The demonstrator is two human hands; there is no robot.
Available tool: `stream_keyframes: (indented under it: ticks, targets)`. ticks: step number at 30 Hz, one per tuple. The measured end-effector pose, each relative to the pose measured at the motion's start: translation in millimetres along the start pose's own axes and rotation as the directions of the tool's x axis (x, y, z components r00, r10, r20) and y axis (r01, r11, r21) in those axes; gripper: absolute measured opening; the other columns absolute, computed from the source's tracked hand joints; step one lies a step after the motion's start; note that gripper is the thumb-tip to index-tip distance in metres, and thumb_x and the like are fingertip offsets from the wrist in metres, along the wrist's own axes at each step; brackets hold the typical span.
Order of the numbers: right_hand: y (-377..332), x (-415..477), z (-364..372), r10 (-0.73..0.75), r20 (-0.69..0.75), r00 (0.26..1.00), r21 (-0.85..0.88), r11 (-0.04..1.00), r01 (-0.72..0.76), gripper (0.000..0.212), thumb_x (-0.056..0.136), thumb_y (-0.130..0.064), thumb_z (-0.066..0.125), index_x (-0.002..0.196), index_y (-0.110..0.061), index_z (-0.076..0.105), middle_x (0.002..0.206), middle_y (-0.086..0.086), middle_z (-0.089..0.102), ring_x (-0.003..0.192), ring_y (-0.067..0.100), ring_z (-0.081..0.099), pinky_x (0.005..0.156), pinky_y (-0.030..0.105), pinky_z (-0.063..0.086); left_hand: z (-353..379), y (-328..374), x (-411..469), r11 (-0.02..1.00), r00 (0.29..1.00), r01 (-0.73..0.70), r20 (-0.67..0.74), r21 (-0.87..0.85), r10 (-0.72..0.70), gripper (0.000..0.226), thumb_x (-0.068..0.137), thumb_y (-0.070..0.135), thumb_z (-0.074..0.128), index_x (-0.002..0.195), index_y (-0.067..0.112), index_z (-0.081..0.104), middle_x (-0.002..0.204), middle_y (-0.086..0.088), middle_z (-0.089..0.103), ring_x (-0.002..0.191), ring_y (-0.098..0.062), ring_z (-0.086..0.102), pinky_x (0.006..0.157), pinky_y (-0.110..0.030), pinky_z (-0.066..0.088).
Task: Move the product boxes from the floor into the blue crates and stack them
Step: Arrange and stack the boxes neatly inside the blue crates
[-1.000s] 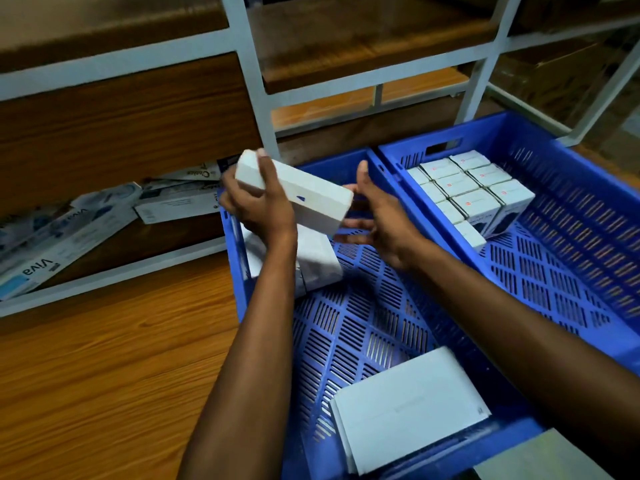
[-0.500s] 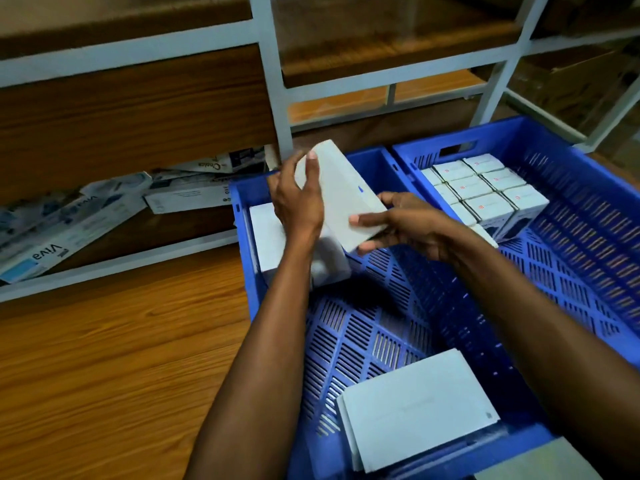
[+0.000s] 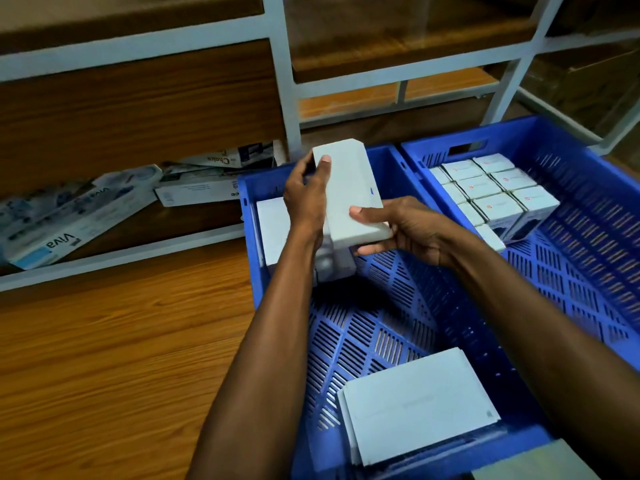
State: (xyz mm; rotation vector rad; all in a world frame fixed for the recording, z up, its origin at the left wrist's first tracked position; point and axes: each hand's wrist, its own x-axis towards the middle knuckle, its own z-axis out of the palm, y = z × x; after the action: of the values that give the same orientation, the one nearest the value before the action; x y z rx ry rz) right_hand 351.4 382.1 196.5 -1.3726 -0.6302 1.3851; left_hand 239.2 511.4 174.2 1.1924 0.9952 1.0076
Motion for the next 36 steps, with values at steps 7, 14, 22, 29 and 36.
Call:
stream_keyframes:
  ticks: [7, 14, 22, 29, 36]
  targets:
    - [-8.8, 4.6, -7.4, -0.088, -0.122, 0.989, -0.011, 0.996, 0.088, 0.049, 0.089, -0.022, 0.078, 0.130, -0.004, 0.057, 0.124, 0.015, 0.070, 0.102, 0.026, 0.076, 0.074, 0.034, 0.065, -48.6, -1.2, 8.7, 0.981, 0.960, 0.052, -0.279, 0.185, 0.002, 0.034, 0.097, 0.013, 0.055, 0.130, 0.020, 0.063, 0.117, -0.001, 0.068, 0.081, -0.010, 0.066, 0.073, -0.035, 0.062]
    - [2.3, 10.7, -8.9, 0.054, -0.187, 0.981, -0.199, 0.976, -0.092, 0.064, 0.089, -0.015, 0.078, 0.135, -0.019, 0.033, 0.125, 0.010, 0.057, 0.098, 0.033, 0.074, 0.070, 0.040, 0.065, -57.4, -9.8, 11.0, 0.855, 0.996, 0.017, -0.081, 0.518, 0.029, 0.029, 0.087, 0.005, 0.069, 0.111, 0.020, 0.072, 0.105, -0.001, 0.072, 0.098, -0.017, 0.070, 0.085, -0.038, 0.061]
    - [37.1, 42.4, 5.8, 0.085, -0.205, 0.975, -0.379, 0.912, -0.159, 0.042, 0.096, -0.008, 0.064, 0.131, -0.005, 0.040, 0.124, 0.018, 0.057, 0.101, 0.034, 0.068, 0.075, 0.044, 0.065, -45.0, -19.0, 3.6, 0.130, 0.976, -0.151, 0.169, 0.980, -0.140, 0.060, 0.071, 0.037, 0.090, 0.126, 0.025, 0.069, 0.150, -0.004, 0.041, 0.142, -0.029, 0.029, 0.113, -0.045, 0.031]
    - [82.5, 83.1, 23.2, -0.015, -0.300, 0.954, -0.765, 0.601, -0.231, 0.033, 0.089, -0.013, 0.062, 0.119, -0.003, 0.067, 0.120, 0.019, 0.070, 0.123, 0.035, 0.058, 0.107, 0.041, 0.044, -48.6, -23.8, 12.1, 0.248, 0.982, -0.138, 0.164, 0.959, -0.089, 0.042, 0.084, 0.022, 0.074, 0.126, 0.018, 0.069, 0.144, -0.006, 0.048, 0.138, -0.031, 0.033, 0.112, -0.044, 0.035]
    - [98.6, 92.8, 9.5, -0.055, -0.333, 0.941, -0.581, 0.798, -0.159, 0.021, 0.092, -0.008, 0.073, 0.112, -0.005, 0.074, 0.091, 0.008, 0.076, 0.062, 0.012, 0.073, 0.058, 0.022, 0.059, -28.4, -28.1, 9.0, -0.012, 0.922, -0.356, 0.349, 0.934, -0.170, 0.058, 0.072, 0.034, 0.085, 0.126, 0.021, 0.068, 0.150, -0.008, 0.046, 0.142, -0.031, 0.032, 0.121, -0.044, 0.020]
